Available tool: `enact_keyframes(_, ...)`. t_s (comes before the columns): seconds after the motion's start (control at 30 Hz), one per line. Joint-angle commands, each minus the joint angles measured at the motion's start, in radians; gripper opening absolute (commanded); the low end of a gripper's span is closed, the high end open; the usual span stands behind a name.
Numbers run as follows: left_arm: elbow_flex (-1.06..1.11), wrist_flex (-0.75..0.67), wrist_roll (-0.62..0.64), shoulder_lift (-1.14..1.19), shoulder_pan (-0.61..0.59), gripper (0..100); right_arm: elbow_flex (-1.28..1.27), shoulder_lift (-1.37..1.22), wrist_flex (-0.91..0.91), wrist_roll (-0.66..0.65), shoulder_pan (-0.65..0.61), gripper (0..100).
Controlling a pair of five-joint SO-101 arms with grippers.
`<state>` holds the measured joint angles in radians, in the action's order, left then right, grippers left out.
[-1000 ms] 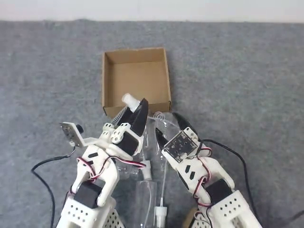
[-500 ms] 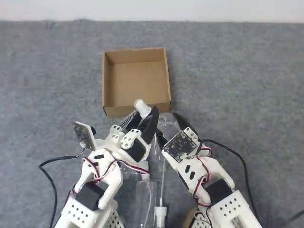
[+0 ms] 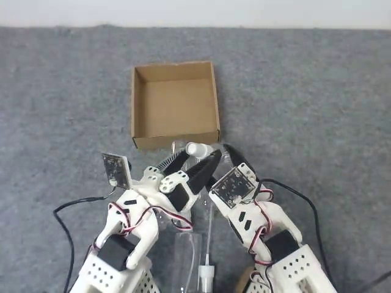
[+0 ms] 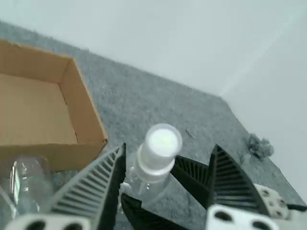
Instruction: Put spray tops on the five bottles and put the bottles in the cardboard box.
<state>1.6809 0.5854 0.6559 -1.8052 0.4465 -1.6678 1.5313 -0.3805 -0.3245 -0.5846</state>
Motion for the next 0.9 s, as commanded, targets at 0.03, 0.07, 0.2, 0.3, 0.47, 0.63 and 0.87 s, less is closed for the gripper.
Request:
enact_keyframes(0.03, -0.137, 0.098, 0.037, -0.018, 0.002, 26, -0.021, 0.021, 0.022, -0.006, 0.010, 9.0)
enact_keyframes(0.07, -0.151, 0.112, 0.038, -0.018, 0.002, 26, -0.021, 0.021, 0.022, -0.006, 0.010, 9.0)
enact_keyframes(0.2, -0.199, 0.172, 0.051, -0.018, 0.002, 26, -0.021, 0.021, 0.024, -0.006, 0.010, 9.0)
enact_keyframes(0.3, -0.225, 0.192, 0.081, -0.020, 0.000, 26, -0.021, 0.021, 0.025, -0.006, 0.010, 9.0)
enact_keyframes(0.47, -0.252, 0.198, 0.086, -0.020, -0.066, 26, -0.021, 0.021, 0.027, -0.006, 0.010, 9.0)
enact_keyframes(0.63, -0.285, 0.198, 0.173, -0.020, -0.160, 26, -0.021, 0.021, 0.027, -0.006, 0.010, 9.0)
enact_keyframes(0.87, -0.278, 0.152, 0.241, -0.020, -0.278, 26, -0.020, 0.021, 0.028, 0.012, 0.010, 9.0)
